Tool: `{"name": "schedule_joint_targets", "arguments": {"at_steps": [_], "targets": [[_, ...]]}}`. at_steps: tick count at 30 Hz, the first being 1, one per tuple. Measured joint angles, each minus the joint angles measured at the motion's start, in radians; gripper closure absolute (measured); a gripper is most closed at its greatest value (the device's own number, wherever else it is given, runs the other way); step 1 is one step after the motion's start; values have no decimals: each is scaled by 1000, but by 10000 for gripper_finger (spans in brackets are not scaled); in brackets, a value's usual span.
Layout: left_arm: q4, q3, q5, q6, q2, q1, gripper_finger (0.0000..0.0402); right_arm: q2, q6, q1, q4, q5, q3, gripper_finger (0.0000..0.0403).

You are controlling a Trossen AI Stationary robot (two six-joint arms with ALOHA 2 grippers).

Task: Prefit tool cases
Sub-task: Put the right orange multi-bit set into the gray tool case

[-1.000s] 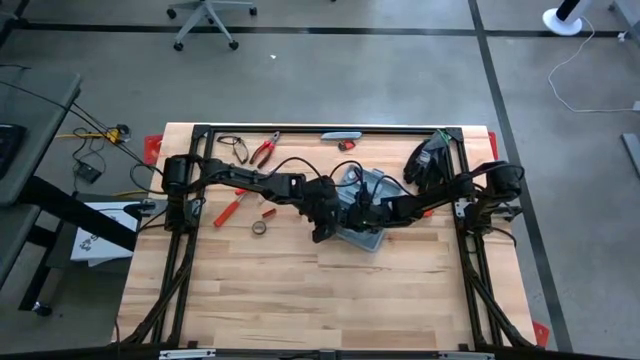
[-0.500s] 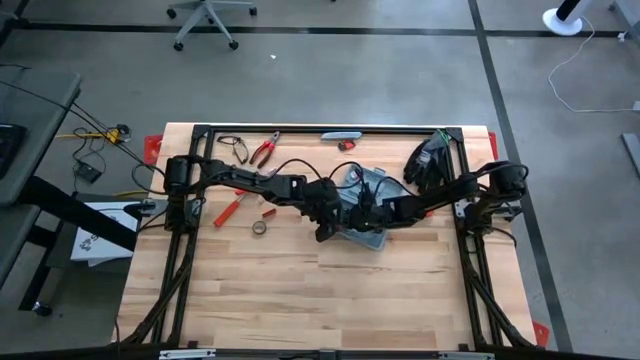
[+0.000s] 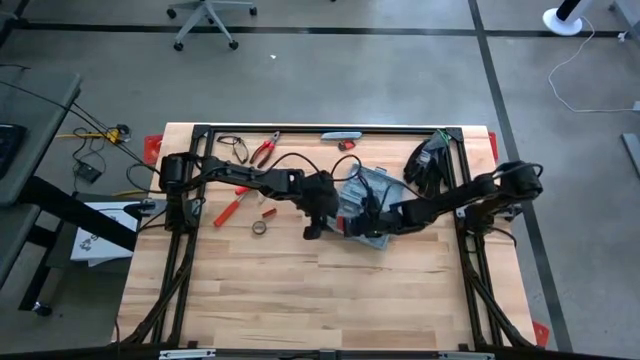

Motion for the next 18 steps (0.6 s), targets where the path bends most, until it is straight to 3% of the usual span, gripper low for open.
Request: {"name": "schedule_joint_targets", "arguments": {"at_steps": [10,18], "targets": [[-72,113,115,109,75,64,197,-23,37,146,-65,66,1,293],[-181,229,118,261,197,75,199,-22,136,219,-133,67,2,293]]}}
